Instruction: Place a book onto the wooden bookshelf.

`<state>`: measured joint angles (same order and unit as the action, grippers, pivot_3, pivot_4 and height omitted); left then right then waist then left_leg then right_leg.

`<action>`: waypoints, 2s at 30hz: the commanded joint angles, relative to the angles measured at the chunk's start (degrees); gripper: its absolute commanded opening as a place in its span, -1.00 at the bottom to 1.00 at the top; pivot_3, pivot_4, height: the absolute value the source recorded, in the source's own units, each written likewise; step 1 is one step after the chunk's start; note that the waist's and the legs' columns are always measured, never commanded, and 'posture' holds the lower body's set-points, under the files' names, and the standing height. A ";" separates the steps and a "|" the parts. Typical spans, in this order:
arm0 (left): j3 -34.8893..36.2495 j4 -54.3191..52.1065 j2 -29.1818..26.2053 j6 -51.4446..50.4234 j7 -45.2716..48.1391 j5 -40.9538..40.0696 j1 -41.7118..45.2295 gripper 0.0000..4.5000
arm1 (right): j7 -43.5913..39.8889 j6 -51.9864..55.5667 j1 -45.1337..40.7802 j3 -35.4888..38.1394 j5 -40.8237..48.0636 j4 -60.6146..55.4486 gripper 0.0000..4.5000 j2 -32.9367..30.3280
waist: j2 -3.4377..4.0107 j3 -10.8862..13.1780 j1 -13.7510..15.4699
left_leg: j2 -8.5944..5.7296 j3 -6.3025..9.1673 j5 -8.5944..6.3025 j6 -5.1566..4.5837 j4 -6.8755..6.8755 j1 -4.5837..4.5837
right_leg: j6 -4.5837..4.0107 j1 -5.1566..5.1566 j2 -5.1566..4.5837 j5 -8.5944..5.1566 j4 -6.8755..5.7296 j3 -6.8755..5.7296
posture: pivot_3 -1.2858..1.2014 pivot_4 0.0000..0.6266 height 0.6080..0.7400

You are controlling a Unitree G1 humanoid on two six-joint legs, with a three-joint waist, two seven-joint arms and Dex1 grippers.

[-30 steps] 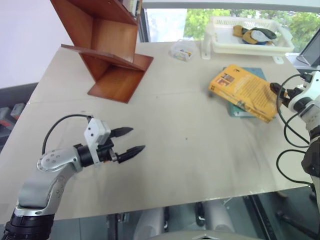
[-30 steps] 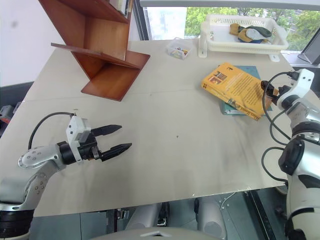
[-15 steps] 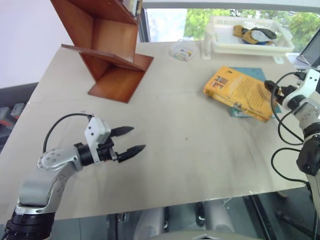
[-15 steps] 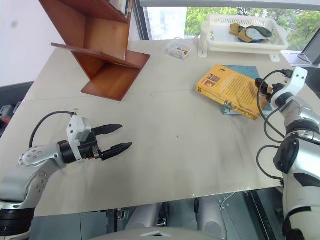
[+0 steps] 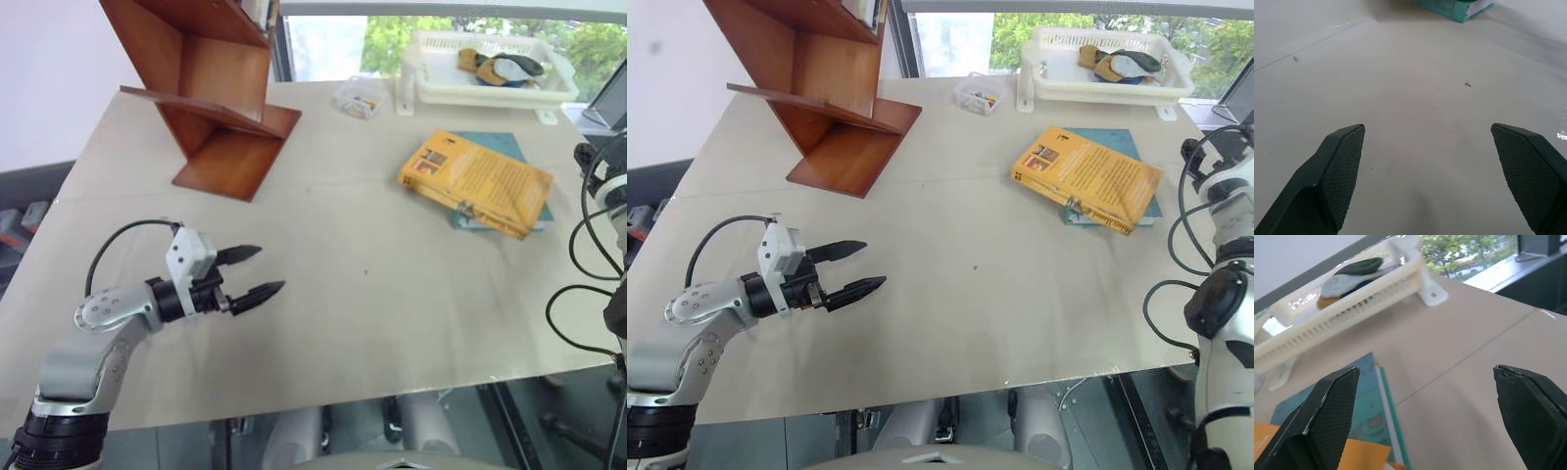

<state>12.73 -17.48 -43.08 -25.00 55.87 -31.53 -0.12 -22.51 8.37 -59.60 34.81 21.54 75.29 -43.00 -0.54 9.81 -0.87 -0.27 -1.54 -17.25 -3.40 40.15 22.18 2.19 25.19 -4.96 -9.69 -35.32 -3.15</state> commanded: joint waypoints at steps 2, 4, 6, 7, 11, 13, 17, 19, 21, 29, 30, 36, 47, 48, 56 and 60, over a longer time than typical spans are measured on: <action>0.49 -1.42 -0.08 0.80 -0.02 -0.21 -0.42 0.96 | 0.73 2.20 2.04 1.05 1.60 -2.54 1.00 -2.62 | 0.00 0.00 0.03 | 0.00 -0.01 0.00 -0.01 0.00 0.00 | 0.00 0.00 0.00 0.00 0.00 0.01 | 0.03 -0.52 0.50; 0.64 -1.67 0.00 0.86 -0.16 -0.22 -0.97 0.96 | 2.50 1.87 4.94 -0.80 -0.39 -4.18 1.00 -3.67 | 0.00 0.00 0.17 | 0.00 0.00 -0.01 -0.01 0.00 0.01 | 0.01 0.00 0.00 0.01 0.00 0.00 | 0.03 -0.52 0.50; 0.58 -1.77 0.12 0.86 -0.31 -0.28 -1.17 0.96 | 5.31 1.16 7.95 -3.50 -3.33 -6.14 1.00 -4.48 | 0.00 0.00 0.42 | -0.02 0.07 -0.01 -0.02 -0.01 0.06 | 0.04 0.00 -0.03 0.02 0.01 -0.05 | 0.03 -0.52 0.50; 0.46 -1.77 0.18 0.85 -0.37 -0.31 -1.17 0.96 | 6.23 0.80 9.27 -4.34 -4.17 -7.14 1.00 -4.60 | 0.00 0.00 0.41 | -0.04 0.09 -0.01 -0.02 -0.01 0.11 | 0.04 0.03 -0.05 0.02 0.01 -0.06 | 0.03 -0.52 0.50; -0.50 -0.97 0.31 1.01 -0.03 -0.08 -0.24 0.96 | 7.35 0.41 12.65 -5.02 -4.14 -10.45 1.00 -2.92 | 0.01 0.00 0.05 | -0.05 0.05 0.00 -0.02 -0.01 0.13 | 0.05 0.06 -0.04 0.03 0.04 -0.02 | 0.03 -0.52 0.50; -1.03 -0.38 0.20 1.08 0.38 0.07 0.66 0.96 | 7.00 1.09 13.20 -5.02 -3.67 -10.78 1.00 -1.98 | 0.00 0.00 -0.18 | -0.03 -0.04 0.00 -0.02 -0.01 0.02 | 0.06 0.03 -0.01 0.03 0.01 0.03 | 0.03 -0.52 0.50; -1.27 0.60 -0.43 1.11 1.08 0.11 1.94 0.96 | 4.95 0.43 13.86 -8.01 -5.92 -10.69 1.00 -0.98 | 0.00 0.00 -0.15 | 0.02 -0.13 -0.15 -0.27 -0.01 -0.19 | 0.04 -0.06 0.06 0.00 -0.12 0.10 | 0.03 -0.52 0.50; -1.18 0.93 -0.81 1.07 1.47 0.09 2.30 0.96 | 3.02 -0.44 13.91 -10.40 -7.59 -10.02 1.00 -0.27 | 0.00 0.00 -0.15 | 0.02 -0.14 -0.15 -0.27 -0.01 -0.19 | 0.06 -0.05 0.08 0.01 -0.14 0.12 | 0.03 -0.52 0.50; -1.08 0.94 -0.96 1.02 1.65 0.07 2.29 0.96 | 2.45 -0.91 13.72 -11.53 -8.31 -8.98 1.00 0.44 | 0.00 0.00 -0.11 | 0.03 -0.15 -0.15 -0.26 -0.01 -0.19 | 0.07 -0.05 0.08 0.02 -0.14 0.14 | 0.03 -0.52 0.50; 0.61 -0.62 -1.53 0.67 1.38 -0.33 0.66 0.96 | -3.55 -10.46 15.69 -20.29 -15.84 -5.77 1.00 4.36 | -0.07 -0.04 -0.24 | 0.02 -0.23 -0.01 -0.02 -0.01 -0.18 | 0.11 -0.04 0.07 0.05 -0.05 0.20 | 0.03 -0.52 0.50; 0.90 -0.81 -1.59 0.66 1.28 -0.37 0.34 0.96 | -4.28 -11.64 16.03 -20.65 -16.13 -5.43 1.00 4.49 | -0.07 -0.04 -0.26 | 0.04 -0.25 -0.01 -0.02 -0.01 -0.20 | 0.10 -0.05 0.08 0.04 -0.05 0.21 | 0.03 -0.52 0.50; 1.97 -2.16 -1.35 0.38 0.44 -0.57 -1.13 0.96 | -4.86 -14.04 17.56 -20.42 -16.13 -4.26 1.00 4.07 | -0.14 -0.08 -0.19 | 0.11 -0.25 -0.01 -0.02 -0.01 -0.30 | 0.01 -0.08 0.12 -0.01 -0.15 0.22 | 0.03 -0.52 0.50; 1.79 -3.07 -0.79 0.70 -0.89 -0.61 -2.57 0.96 | -17.40 -13.29 27.52 -18.84 -11.94 -14.04 1.00 0.28 | -0.24 -0.14 0.51 | 0.04 -0.13 -0.01 -0.02 0.00 -0.25 | 0.00 -0.16 0.04 -0.02 -0.06 0.14 | 0.03 -0.52 0.50; 1.65 -2.96 -0.77 0.72 -0.87 -0.63 -2.39 0.96 | -19.84 -12.69 29.50 -18.98 -11.27 -16.42 1.00 0.27 | -0.24 -0.14 0.49 | 0.04 -0.09 -0.01 -0.02 0.00 -0.25 | 0.00 -0.17 0.04 -0.02 -0.04 0.10 | 0.03 -0.52 0.50; 1.63 -2.00 -1.32 1.03 0.27 -0.70 -1.81 0.96 | -33.20 -10.50 41.84 -18.23 -4.36 -31.36 1.00 1.45 | -0.31 -0.20 0.00 | 0.16 0.07 -0.16 -0.26 0.00 -0.46 | 0.02 -0.41 0.07 -0.04 -0.03 -0.05 | 0.03 -0.52 0.50; 1.43 -1.75 -1.34 0.97 0.64 -0.58 -1.39 0.96 | -32.63 -12.54 40.62 -18.53 -4.45 -29.86 1.00 3.37 | -0.36 -0.24 -0.05 | 0.20 0.02 -0.13 -0.21 0.01 -0.53 | 0.02 -0.41 0.09 -0.14 -0.09 -0.03 | 0.03 -0.52 0.50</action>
<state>13.09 -18.49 -43.61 -24.81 56.10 -31.67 -2.40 -54.56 -3.61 -18.79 17.44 17.79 44.67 -40.91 -0.90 9.58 -0.92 -0.05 -1.52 -17.37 -3.58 40.16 21.64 2.22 24.78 -4.84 -9.84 -35.43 -3.18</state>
